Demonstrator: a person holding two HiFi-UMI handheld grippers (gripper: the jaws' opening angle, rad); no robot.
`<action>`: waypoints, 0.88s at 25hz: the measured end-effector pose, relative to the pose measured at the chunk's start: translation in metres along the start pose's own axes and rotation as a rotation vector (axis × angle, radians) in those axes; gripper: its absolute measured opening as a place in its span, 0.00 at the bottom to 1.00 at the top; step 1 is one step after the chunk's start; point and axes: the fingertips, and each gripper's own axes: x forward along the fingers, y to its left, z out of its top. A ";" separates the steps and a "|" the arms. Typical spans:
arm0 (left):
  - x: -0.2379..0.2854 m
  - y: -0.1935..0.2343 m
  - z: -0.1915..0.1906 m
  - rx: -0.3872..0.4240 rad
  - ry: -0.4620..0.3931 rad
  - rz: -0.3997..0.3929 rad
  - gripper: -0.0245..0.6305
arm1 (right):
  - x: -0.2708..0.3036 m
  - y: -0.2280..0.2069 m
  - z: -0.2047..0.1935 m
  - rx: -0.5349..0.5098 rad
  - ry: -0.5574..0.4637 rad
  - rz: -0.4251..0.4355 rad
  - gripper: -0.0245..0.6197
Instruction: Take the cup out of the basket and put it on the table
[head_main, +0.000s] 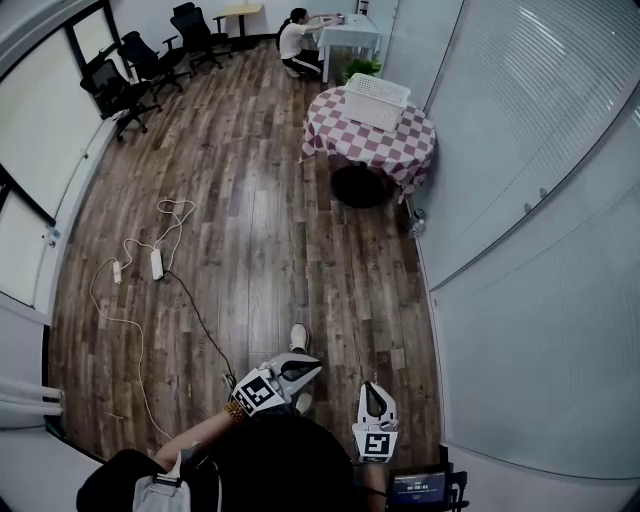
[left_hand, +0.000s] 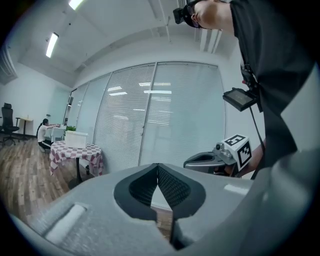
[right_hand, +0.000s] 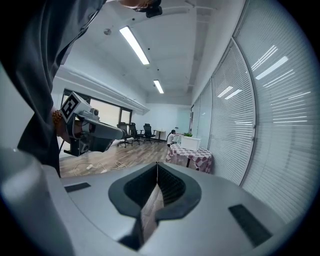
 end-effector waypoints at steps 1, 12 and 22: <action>0.004 0.002 0.001 0.001 -0.003 -0.010 0.04 | 0.001 -0.003 0.000 0.000 0.003 -0.010 0.05; 0.052 0.047 0.022 0.016 -0.033 -0.059 0.04 | 0.034 -0.045 0.013 -0.003 0.012 -0.065 0.05; 0.089 0.125 0.048 -0.009 -0.075 -0.023 0.05 | 0.105 -0.079 0.048 -0.037 0.015 -0.021 0.05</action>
